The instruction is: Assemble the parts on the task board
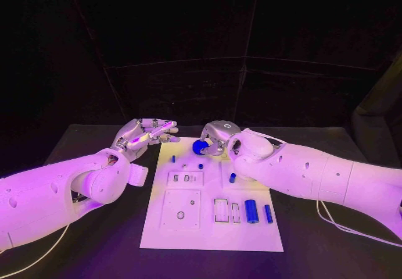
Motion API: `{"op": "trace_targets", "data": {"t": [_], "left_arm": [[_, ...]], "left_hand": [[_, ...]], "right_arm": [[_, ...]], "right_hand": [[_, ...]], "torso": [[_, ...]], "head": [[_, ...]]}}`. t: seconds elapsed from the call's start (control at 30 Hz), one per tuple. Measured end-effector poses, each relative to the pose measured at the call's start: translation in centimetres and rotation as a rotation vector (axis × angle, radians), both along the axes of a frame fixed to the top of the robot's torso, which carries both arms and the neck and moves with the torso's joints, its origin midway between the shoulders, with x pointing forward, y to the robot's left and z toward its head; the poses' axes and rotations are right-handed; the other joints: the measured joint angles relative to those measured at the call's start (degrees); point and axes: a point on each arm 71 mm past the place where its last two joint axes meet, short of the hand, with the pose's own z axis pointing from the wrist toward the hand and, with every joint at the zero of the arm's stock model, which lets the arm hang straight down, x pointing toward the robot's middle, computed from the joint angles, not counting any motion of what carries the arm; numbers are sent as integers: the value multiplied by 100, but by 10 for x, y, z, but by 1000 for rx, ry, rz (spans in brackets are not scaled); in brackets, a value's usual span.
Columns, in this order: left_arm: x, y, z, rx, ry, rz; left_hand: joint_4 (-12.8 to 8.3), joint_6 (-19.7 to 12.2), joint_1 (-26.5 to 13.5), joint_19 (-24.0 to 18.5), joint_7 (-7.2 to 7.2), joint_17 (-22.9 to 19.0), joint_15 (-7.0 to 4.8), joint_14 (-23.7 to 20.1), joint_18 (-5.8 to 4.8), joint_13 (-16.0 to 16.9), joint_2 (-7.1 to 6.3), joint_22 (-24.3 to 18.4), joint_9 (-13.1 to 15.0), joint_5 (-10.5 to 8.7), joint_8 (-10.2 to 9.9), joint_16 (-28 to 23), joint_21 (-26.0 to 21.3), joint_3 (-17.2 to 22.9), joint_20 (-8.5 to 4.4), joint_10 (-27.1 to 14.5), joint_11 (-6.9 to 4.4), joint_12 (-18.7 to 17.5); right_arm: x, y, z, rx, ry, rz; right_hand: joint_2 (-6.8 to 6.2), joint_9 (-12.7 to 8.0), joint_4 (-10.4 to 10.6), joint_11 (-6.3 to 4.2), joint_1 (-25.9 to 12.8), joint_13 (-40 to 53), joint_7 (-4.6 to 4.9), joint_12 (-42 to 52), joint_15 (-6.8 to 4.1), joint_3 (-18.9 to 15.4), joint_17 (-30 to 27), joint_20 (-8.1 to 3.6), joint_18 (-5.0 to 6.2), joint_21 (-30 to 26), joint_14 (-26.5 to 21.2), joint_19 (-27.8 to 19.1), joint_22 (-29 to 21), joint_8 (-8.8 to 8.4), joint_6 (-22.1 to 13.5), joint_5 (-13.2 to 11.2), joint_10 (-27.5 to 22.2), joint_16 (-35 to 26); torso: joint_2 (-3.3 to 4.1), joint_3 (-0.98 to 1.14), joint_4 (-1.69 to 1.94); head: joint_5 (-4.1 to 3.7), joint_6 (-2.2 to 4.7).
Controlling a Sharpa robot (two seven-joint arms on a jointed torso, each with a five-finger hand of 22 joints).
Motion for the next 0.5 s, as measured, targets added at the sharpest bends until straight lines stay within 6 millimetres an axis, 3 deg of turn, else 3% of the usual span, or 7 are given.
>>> {"op": "trace_targets", "data": {"t": [0.37,0.4,0.5], "left_arm": [[0,-1,0,-1,1,-2],[0,-1,0,-1,1,-2],[0,-1,0,-1,1,-3]], "left_hand": [[0,0,0,0,0,0,0,0,0,0,0,1,0,0,0,0,0,0,0,0,0,0],[0,0,0,0,0,0,0,0,0,0,0,1,0,0,0,0,0,0,0,0,0,0],[0,0,0,0,0,-1,0,0,0,0,0,1,0,0,0,0,0,0,0,0,0,0]], "right_arm": [[2,11,-4,-30,26,8],[2,11,-4,-32,27,7],[2,13,-5,-36,32,2]], "right_hand": [[-59,7,16,0,-124,0,-9,-56,0,28,-1,0,1,0,0,0,11,-40,0,-38,0,0],[-58,173,34,3,-135,0,-30,-71,0,46,-1,21,1,0,0,20,12,-86,-20,-61,0,0],[-96,263,41,43,-215,0,-28,-102,1,54,-1,20,0,0,-1,20,15,-142,-49,-62,1,0]], "torso": [[1,3,-6],[1,3,-6],[1,3,-6]], "head": [[12,-24],[13,-27],[18,-30]]}}
